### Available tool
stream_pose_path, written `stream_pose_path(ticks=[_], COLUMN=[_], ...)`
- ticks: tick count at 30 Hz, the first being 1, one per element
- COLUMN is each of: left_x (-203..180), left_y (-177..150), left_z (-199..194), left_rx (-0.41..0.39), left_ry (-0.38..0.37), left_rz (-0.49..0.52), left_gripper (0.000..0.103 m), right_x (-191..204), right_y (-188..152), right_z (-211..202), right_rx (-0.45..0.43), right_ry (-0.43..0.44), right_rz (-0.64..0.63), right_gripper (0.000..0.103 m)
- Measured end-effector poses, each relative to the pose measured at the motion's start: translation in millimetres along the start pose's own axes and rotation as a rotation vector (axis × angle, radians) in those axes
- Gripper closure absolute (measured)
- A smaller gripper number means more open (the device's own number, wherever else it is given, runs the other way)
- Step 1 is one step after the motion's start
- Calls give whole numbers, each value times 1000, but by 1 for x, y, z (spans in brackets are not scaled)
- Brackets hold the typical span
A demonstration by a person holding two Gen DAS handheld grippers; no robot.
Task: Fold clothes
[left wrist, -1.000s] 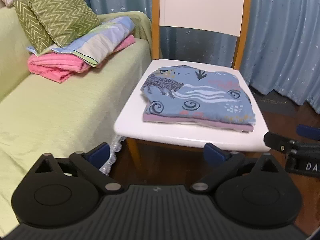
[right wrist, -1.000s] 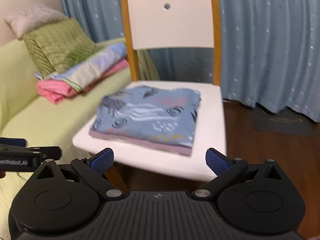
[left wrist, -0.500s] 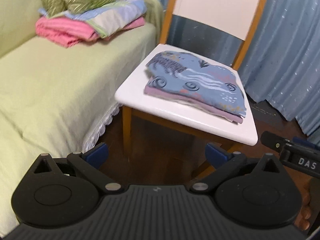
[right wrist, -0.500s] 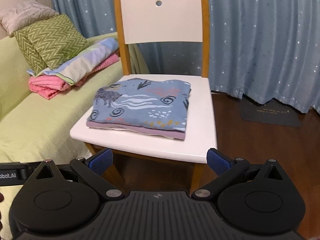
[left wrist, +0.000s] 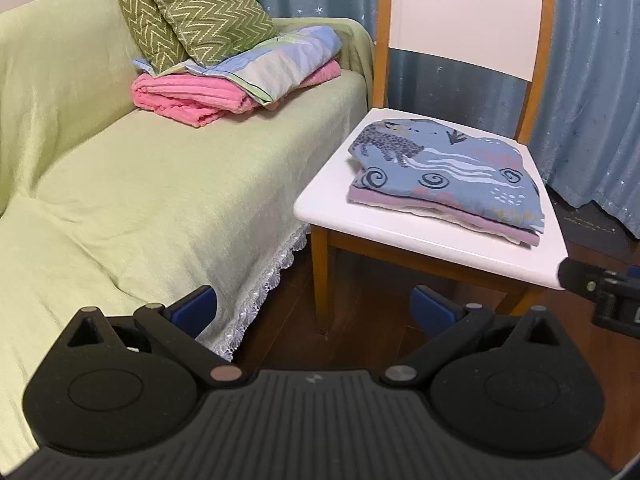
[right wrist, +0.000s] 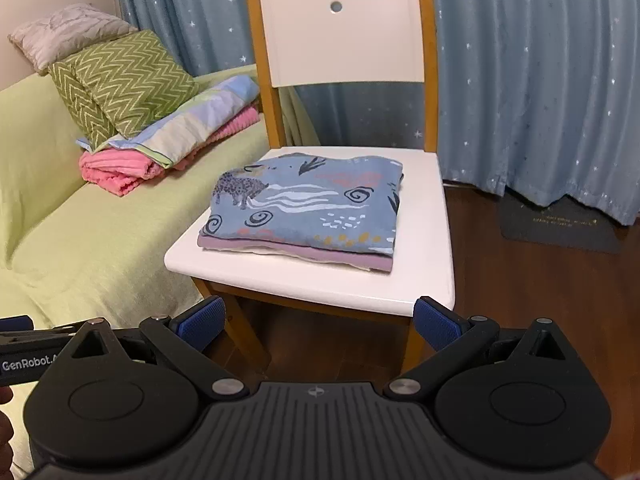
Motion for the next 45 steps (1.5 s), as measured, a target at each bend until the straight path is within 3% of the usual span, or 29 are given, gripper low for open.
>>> stream_pose_path(ticks=[6,10,45], left_x=[-11,-17,-20], left_y=[1,3,41], left_z=[4,17,108], left_rx=[-26,4,117], left_ry=[10,3,-49], left_rz=[74,97,99], left_gripper=[1,1,1], right_x=[-3,-4,-12], right_y=[4,7,35], right_z=[10,18,92], right_rx=[13,23,96], right_ry=[-2,-5,-98], right_rz=[11,17,27], right_gripper=[0,0,0])
Point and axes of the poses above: each gripper's, at about its wrist camera, not at the fingertips, and z roughly the way its jaws point, x to its left, y to its top, the point moved 1 cm from there along z, roughly the way its jaws point, and after that the axes turned 7 degrees about x, right-handed, at the moved point
